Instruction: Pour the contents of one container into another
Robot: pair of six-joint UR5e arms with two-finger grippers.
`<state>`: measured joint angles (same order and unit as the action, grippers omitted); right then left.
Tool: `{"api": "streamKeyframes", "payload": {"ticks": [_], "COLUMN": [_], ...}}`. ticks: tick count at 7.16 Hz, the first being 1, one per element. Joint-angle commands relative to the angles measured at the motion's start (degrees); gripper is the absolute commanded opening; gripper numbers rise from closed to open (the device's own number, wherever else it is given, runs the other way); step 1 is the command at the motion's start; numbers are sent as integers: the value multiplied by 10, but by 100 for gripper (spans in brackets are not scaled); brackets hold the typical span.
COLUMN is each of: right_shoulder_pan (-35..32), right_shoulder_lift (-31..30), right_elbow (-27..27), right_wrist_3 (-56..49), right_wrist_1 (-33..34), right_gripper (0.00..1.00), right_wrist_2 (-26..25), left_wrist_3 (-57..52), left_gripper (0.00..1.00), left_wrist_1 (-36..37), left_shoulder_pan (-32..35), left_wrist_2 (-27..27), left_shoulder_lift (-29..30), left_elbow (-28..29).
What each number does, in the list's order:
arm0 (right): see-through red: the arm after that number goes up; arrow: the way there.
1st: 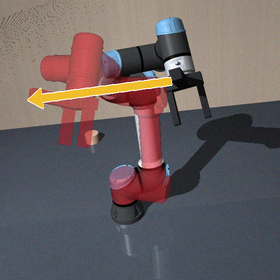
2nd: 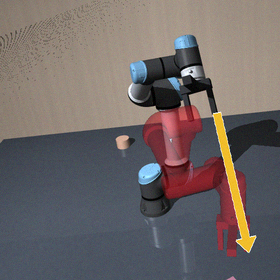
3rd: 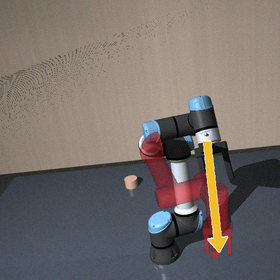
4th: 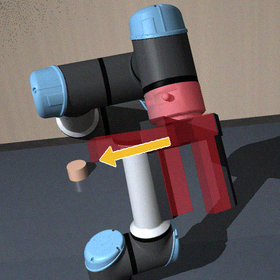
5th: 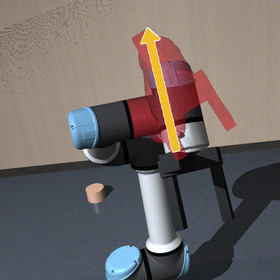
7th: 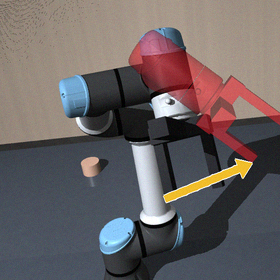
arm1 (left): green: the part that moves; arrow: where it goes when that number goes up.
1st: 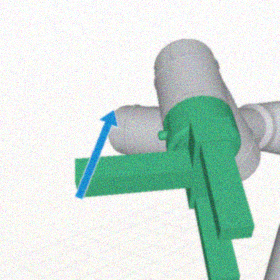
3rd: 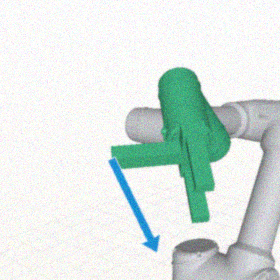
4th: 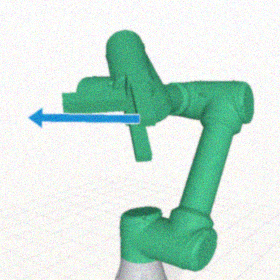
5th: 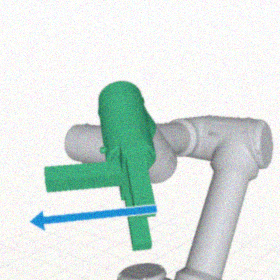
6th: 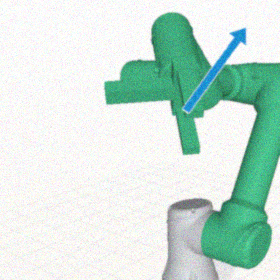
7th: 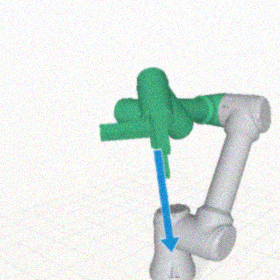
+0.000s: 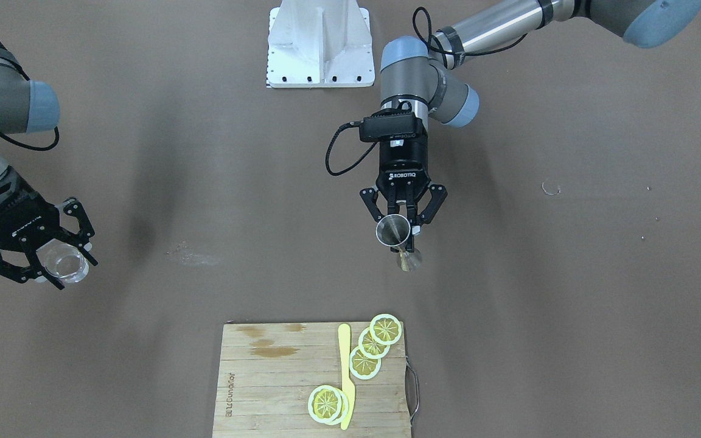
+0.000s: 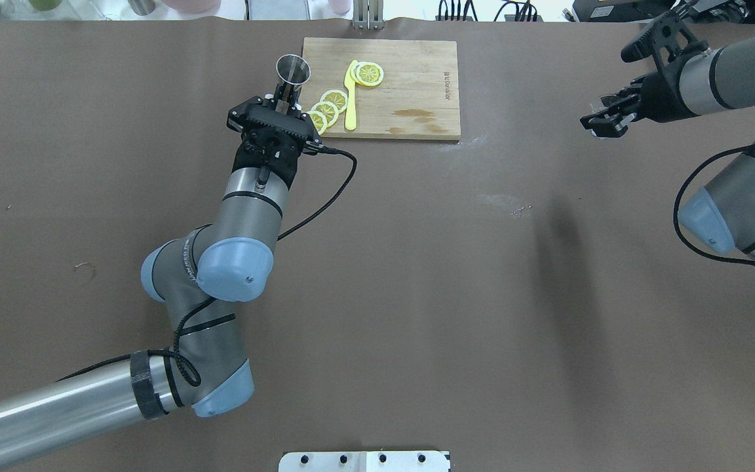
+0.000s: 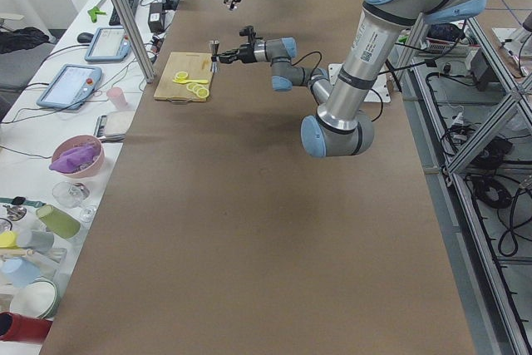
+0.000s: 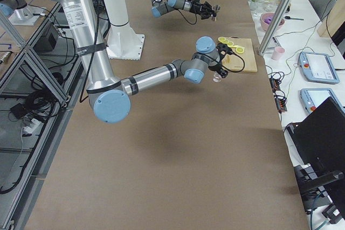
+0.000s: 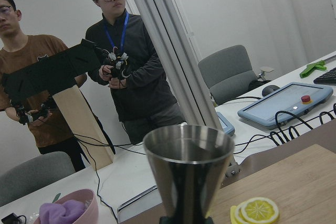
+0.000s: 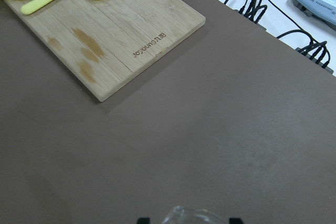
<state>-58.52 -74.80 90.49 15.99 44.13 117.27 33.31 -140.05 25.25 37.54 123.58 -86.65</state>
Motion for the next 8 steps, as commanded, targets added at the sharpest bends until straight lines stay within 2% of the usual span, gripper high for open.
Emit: {"api": "streamKeyframes", "payload": {"ticks": [1, 3, 4, 7, 8], "right_shoulder_pan": [1, 6, 11, 32, 35], "right_shoulder_lift": [-24, -24, -25, -21, -19], "right_elbow": [-59, -115, -120, -173, -175], "right_wrist_3": [45, 110, 122, 128, 128], "right_wrist_1": [-116, -211, -218, -268, -270], "right_gripper": [0, 0, 0, 0, 0], "right_wrist_2": [-41, -43, -42, -44, -48], "left_wrist_3": [71, 116, 160, 179, 193], "left_gripper": [0, 0, 0, 0, 0], "left_wrist_1": [-1, -5, -7, -83, -109], "left_shoulder_pan": [1, -5, -9, -54, -70], "left_wrist_2": [-2, -5, -23, -81, -99], "left_shoulder_lift": [-80, -177, -225, -342, -372], "left_elbow": [-58, -134, -157, -167, -165]}}
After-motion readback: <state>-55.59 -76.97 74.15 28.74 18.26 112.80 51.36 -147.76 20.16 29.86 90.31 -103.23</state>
